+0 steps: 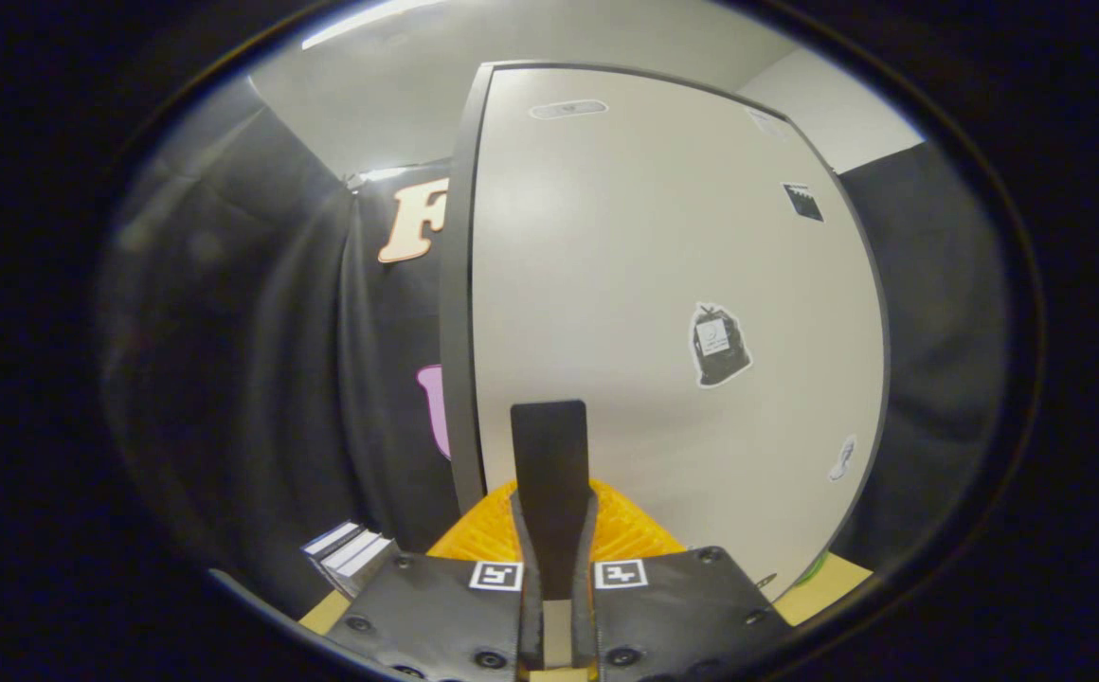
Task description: Open the shoe cabinet door, grab the shoes and put them into the shoe cabinet, then close the shoe cabinet door.
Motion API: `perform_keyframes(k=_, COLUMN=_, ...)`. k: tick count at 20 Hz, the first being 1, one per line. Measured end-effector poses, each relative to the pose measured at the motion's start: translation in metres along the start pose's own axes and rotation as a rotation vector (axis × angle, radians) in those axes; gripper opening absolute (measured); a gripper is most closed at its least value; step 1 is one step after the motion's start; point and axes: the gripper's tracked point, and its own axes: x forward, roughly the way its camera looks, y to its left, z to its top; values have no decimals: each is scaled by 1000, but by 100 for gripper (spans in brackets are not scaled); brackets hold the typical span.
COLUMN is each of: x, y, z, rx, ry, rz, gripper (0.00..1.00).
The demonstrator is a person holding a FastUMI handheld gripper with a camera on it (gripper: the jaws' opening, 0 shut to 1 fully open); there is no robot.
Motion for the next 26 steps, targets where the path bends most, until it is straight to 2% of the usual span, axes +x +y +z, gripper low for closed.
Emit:
perform_keyframes(k=1, x=-2, y=0, z=4, rx=-2, ry=-4, rz=3, gripper=13)
perform_keyframes(k=2, x=-3, y=-1, z=3, rx=-6, ry=-6, rz=5, gripper=7)
perform_keyframes(k=9, x=-20, y=-1, z=7, rx=-1, ry=4, rz=62, gripper=7)
perform_keyframes(k=26, x=-118, y=-45, z=23, rx=30, ry=60, rz=261, gripper=7)
